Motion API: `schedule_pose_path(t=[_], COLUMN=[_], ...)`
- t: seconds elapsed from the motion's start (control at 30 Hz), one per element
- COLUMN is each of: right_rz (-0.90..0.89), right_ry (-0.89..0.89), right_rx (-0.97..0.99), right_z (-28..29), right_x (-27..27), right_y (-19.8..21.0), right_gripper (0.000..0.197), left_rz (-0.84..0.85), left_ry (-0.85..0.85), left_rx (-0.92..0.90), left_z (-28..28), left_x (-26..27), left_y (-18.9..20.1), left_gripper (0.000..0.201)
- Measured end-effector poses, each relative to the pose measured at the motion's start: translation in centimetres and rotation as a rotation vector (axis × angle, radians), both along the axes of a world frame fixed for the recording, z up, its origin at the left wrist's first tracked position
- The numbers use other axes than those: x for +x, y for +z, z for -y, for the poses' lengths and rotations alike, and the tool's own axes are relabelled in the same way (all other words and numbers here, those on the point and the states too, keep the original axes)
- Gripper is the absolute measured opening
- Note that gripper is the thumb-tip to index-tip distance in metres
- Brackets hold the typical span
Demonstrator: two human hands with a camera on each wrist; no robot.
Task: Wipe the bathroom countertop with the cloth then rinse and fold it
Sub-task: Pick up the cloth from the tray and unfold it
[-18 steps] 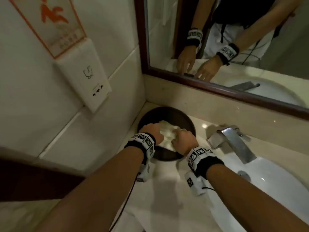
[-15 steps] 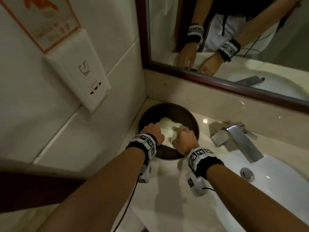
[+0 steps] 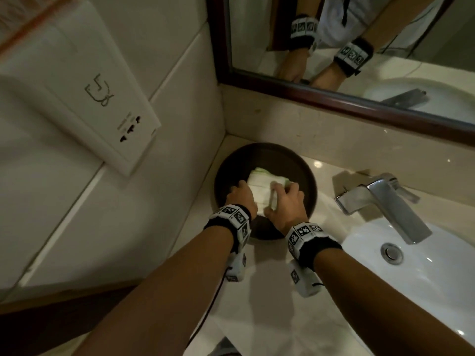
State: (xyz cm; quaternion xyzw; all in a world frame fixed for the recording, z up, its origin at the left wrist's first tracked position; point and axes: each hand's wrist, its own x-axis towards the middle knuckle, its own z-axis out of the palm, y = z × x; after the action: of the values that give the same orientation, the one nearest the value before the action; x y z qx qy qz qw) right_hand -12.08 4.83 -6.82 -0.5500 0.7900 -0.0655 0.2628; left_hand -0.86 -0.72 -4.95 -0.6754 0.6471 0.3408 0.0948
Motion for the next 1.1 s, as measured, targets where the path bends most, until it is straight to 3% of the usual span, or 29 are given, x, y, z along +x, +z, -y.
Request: schedule_pose_path(t=[0.2, 0.37, 0.57, 0.67, 0.77, 0.87, 0.97, 1.1], right_rz=[-0.008, 0.056, 0.172, 0.242, 0.226, 0.082, -0.063, -0.029], right_ry=[0.031, 0.028, -0.004, -0.003, 0.000, -0.027, -0.033, -0.024], right_rx=[-0.002, -0.057, -0.211, -0.305, -0.378, -0.463, -0.502, -0.520], right_z=[0.0, -1.0, -3.7, -5.6, -7.8, -9.8, -12.4, -15.2], right_x=[-0.2, -0.9, -2.1, -2.9, -3.7, -5.2, -7.1, -9.1], right_y=[0.0, 0.9, 3.2, 4.1, 4.7, 5.1, 5.5, 4.4], right_gripper=[0.076, 0.071, 0.052, 0.059, 0.074, 0.065, 0.058, 0.046], left_rz=[0.021, -0.162, -0.457, -0.547, -0.656, -0.753, -0.696, -0.614], left_ry=[0.046, 0.108, 0.170, 0.203, 0.261, 0.288, 0.178, 0.081], left_rx=[0.079, 0.163, 0.099, 0.123, 0.183, 0.270, 0.278, 0.278], left_z=[0.9, 0.9, -1.0, -2.8, -5.0, -7.3, -9.7, -12.4], left_x=[-0.3, -0.6, -2.2, -3.7, -5.3, -6.9, -8.3, -8.8], left_y=[0.4, 3.0, 7.4, 9.6, 11.3, 12.4, 12.2, 11.0], left_gripper=[0.063, 0.069, 0.030, 0.013, 0.014, 0.012, 0.016, 0.015])
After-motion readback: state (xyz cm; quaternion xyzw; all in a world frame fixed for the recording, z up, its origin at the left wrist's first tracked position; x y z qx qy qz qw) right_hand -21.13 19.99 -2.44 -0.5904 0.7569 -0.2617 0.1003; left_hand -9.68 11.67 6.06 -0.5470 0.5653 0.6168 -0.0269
